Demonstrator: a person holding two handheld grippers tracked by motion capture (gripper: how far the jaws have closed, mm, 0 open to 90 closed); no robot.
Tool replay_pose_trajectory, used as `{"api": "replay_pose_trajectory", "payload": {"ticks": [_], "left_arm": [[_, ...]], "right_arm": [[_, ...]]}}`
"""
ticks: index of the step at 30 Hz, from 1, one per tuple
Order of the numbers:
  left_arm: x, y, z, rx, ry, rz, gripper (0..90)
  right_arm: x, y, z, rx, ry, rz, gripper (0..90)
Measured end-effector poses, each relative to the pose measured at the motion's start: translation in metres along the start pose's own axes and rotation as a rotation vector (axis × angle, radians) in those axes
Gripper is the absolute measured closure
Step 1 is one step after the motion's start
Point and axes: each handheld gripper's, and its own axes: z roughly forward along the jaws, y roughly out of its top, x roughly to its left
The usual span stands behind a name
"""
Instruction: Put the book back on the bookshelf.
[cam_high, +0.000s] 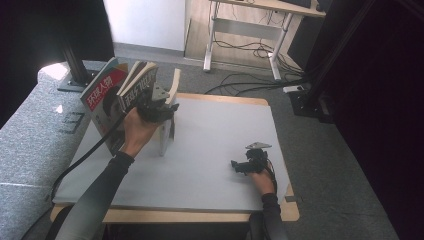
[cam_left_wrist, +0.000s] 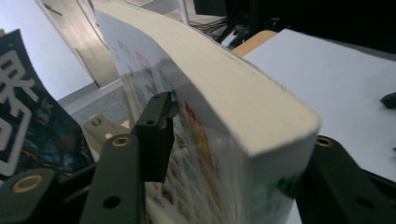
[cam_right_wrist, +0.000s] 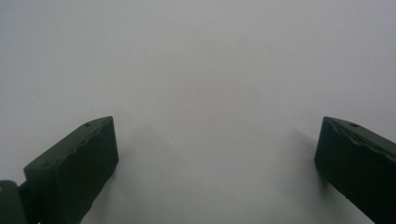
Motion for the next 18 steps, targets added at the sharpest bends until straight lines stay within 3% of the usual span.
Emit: {"api": "replay_pose_trajectory", "payload": {"ticks": [5,7,14,18], "left_arm": [[0.000,-0.011,-0.003,-0.027,-0.040,-0.042,48.6],[0.000,-0.020,-0.005,-0.030,-0.079,-0.065,48.5],[-0.005,-0.045,-0.003,0.007,-0.112,-0.075,49.1],[-0.009,-0.060,0.002,0.038,-0.125,-0.075,53.8]], "right_arm": [[0.000,0.000,0.000,0.001,0.001,0.000,0.0],[0.000,0.000,0.000,0.001,0.000,-0.001,0.0],[0.000,0.000,0.000,0.001,0.000,0.001,0.0],[0.000,0.000,0.000,0.001,0.000,0.000,0.0]]}}
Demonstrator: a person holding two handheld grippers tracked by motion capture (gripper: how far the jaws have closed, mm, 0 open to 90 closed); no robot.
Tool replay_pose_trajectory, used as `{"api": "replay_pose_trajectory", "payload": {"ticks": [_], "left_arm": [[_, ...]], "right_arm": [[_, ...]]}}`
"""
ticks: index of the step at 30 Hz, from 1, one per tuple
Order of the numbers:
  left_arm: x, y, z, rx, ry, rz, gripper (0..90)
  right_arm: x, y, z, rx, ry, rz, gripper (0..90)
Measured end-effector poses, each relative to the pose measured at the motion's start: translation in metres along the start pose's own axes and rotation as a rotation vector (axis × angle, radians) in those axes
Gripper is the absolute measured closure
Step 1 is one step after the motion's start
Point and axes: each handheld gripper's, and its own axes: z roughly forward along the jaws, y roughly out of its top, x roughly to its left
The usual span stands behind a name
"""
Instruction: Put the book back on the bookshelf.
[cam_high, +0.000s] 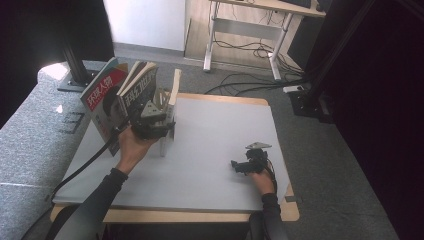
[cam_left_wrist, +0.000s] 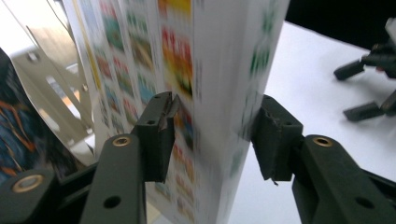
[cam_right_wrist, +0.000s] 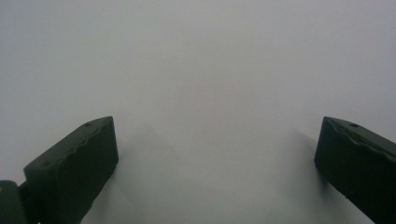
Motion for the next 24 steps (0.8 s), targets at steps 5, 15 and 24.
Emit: {"api": "replay_pose_trajectory", "payload": {"ticks": [5,15,24], "left_arm": [[-0.003,-0.016,0.003,-0.002,0.002,0.003,58.4],[0.001,-0.013,0.007,-0.018,0.009,0.010,59.8],[-0.001,-0.013,0.008,-0.016,0.013,0.025,56.4]], "right_arm": [[0.000,0.000,0.000,-0.001,0.000,0.001,0.0],[0.000,0.000,0.000,0.000,0.000,0.002,0.0],[0.000,0.000,0.000,-0.001,0.000,0.000,0.0]]}}
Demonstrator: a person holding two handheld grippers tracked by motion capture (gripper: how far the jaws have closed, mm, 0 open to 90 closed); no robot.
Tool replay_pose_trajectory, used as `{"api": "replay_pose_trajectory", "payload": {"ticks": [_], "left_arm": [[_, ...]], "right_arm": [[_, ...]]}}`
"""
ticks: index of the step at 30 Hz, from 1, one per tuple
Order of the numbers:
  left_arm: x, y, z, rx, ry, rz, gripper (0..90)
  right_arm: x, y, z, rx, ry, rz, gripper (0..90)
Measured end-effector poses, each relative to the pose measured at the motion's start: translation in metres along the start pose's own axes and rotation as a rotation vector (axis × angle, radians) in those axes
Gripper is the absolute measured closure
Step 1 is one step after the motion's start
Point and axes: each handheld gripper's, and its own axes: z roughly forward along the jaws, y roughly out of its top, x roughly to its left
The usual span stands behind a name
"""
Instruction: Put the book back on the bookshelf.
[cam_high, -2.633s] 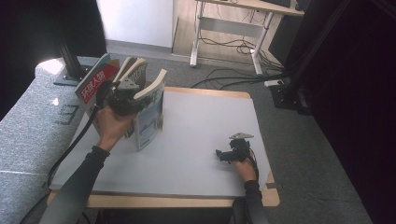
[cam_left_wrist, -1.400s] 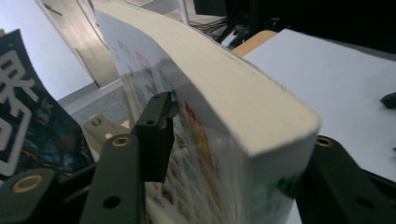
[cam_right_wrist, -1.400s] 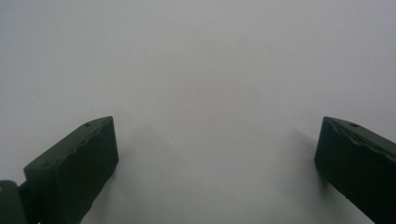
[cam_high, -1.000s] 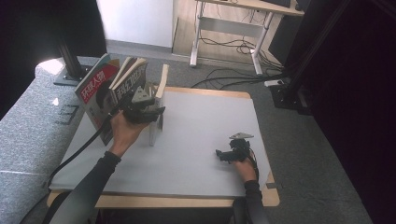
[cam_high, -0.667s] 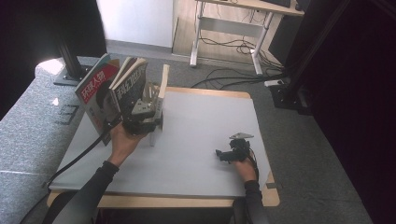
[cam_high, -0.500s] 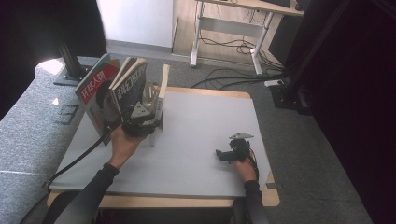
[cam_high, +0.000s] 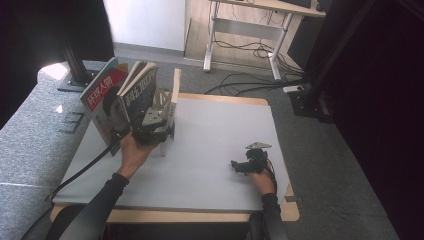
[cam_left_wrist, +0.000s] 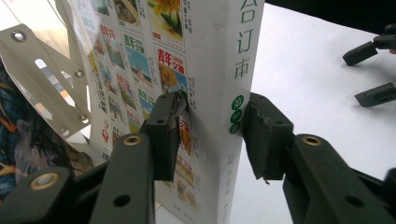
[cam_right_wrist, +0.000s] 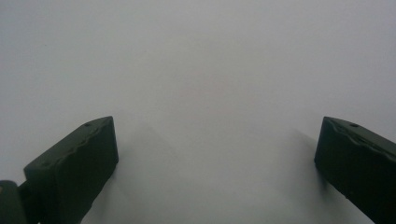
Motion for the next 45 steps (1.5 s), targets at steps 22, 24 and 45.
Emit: {"api": "replay_pose_trajectory", "payload": {"ticks": [22,24,45], "left_arm": [[-0.005,-0.003,-0.022,0.021,-0.168,-0.053,6.3],[-0.007,-0.006,-0.023,0.035,-0.162,-0.037,3.2],[0.001,-0.050,-0.048,0.027,-0.205,-0.044,0.0]], "right_arm": [[0.000,0.000,0.000,0.000,0.000,0.001,0.0],[0.000,0.000,0.000,0.001,0.000,0.001,0.0],[0.001,0.001,0.000,0.001,0.000,-0.001,0.0]]}}
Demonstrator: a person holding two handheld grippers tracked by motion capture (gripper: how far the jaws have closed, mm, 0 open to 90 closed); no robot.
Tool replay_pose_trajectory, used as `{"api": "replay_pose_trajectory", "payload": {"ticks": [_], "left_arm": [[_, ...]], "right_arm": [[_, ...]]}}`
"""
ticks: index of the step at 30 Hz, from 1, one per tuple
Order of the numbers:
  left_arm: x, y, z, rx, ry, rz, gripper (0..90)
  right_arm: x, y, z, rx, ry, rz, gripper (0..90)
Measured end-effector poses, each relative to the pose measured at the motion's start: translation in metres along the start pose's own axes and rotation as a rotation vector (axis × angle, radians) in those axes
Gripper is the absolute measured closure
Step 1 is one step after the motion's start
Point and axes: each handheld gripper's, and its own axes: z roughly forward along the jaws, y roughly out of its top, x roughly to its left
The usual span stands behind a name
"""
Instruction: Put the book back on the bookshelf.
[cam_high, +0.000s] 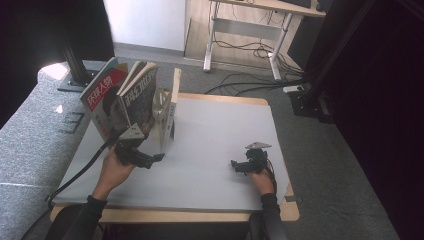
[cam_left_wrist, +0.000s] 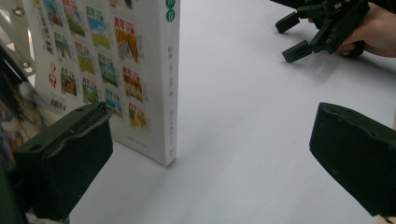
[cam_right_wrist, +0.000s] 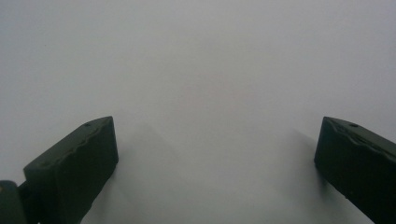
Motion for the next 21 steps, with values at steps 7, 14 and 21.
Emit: {"api": "replay_pose_trajectory", "payload": {"ticks": [7,14,21], "left_arm": [[0.006,-0.012,-0.009,-0.014,0.017,-0.014,0.0],[0.010,-0.028,-0.012,0.002,0.039,-0.015,0.0],[0.014,-0.048,-0.010,0.017,0.035,-0.040,0.0]], "right_arm": [[0.000,0.000,0.000,0.000,0.000,0.000,0.0],[0.000,0.000,0.000,0.000,0.000,0.000,0.0],[0.000,0.000,0.000,0.000,0.001,0.001,0.0]]}}
